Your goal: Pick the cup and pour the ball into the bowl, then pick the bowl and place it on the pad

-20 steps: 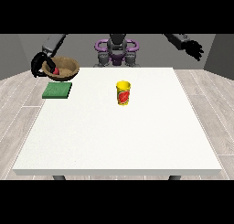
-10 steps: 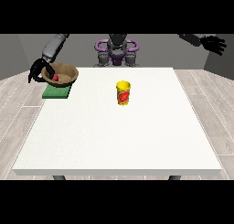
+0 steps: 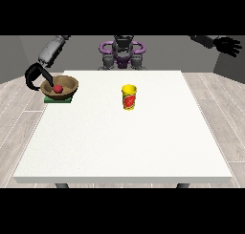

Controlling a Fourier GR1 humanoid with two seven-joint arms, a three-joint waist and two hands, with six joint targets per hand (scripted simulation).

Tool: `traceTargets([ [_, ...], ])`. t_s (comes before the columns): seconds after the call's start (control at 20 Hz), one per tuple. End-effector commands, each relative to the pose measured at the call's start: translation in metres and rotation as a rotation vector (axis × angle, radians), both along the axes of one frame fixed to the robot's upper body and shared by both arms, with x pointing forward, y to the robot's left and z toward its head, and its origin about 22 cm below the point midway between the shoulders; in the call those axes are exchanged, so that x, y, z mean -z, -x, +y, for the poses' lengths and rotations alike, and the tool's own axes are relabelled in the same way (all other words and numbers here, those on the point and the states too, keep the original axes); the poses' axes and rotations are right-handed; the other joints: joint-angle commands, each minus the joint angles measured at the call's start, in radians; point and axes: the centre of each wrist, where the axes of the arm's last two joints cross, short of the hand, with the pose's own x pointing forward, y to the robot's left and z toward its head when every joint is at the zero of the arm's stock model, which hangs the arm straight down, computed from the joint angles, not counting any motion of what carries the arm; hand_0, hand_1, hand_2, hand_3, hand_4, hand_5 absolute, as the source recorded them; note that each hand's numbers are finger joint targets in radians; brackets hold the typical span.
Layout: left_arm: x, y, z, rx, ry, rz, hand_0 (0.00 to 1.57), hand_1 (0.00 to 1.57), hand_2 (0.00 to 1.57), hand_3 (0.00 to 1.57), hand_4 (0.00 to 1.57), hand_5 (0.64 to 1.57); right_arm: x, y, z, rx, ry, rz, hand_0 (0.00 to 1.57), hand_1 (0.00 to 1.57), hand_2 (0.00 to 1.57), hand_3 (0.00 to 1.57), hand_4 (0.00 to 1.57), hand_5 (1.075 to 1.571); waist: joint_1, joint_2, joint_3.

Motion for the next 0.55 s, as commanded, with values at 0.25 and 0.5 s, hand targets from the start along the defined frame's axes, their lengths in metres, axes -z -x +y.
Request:
traceTargets([
  [0.25, 0.017, -0.037, -0.088, 0.151, 0.003, 0.120, 0.00, 0.00, 0.00, 0.00, 0.90, 1.559, -0.015, -0.010, -0.003, -0.011, -0.026, 0.115, 0.00, 0.00, 0.00, 0.00, 0.00, 1.359, 0.001, -0.161, 0.0019],
  [0.5, 0.061, -0.031, -0.097, 0.057, 0.037, 0.325, 0.00, 0.00, 0.00, 0.00, 0.90, 1.559, -0.021, -0.048, 0.061, -0.237, -0.076, 0.052, 0.00, 0.00, 0.00, 0.00, 0.48, 1.434, -0.066, -0.361, -0.0023],
])
